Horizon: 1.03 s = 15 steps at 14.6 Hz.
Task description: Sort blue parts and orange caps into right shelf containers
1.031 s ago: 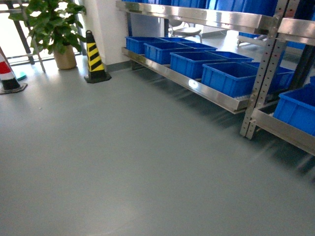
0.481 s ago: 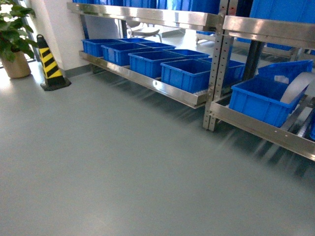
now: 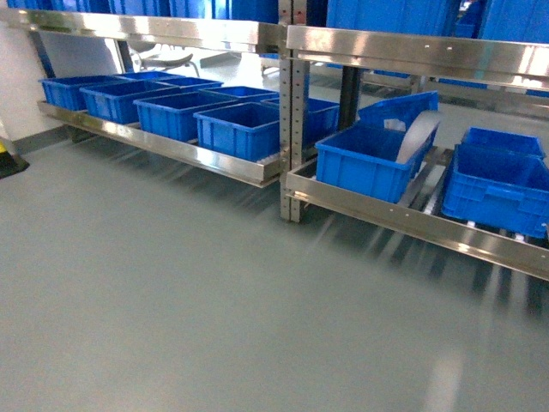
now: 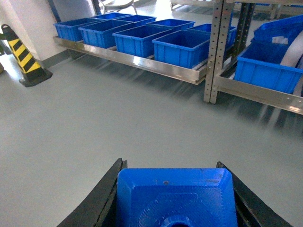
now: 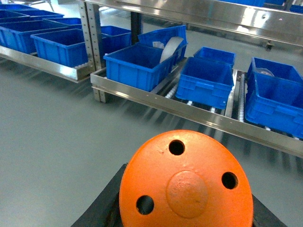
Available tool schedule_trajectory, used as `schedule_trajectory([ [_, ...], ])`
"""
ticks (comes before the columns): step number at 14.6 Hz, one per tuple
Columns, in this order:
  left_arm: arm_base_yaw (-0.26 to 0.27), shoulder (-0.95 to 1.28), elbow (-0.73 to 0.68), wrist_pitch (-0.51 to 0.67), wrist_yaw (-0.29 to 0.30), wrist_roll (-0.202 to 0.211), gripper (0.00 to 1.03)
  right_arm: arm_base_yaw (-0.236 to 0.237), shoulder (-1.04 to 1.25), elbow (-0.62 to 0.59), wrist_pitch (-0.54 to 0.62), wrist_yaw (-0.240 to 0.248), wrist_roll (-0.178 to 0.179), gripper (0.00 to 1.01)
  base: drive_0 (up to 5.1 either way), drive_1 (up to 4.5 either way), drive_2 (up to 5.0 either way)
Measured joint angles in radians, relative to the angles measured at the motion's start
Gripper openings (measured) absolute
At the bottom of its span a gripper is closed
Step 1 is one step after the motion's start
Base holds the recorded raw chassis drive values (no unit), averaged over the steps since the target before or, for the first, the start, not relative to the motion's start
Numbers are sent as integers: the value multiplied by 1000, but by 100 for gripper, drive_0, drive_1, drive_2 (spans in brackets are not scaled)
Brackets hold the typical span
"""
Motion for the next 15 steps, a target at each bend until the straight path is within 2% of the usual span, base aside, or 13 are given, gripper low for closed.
schedule_trajectory([
  [15,0,0,0,0,2,0,44,0,0,0,0,0,0,43,-163,-163,-163],
])
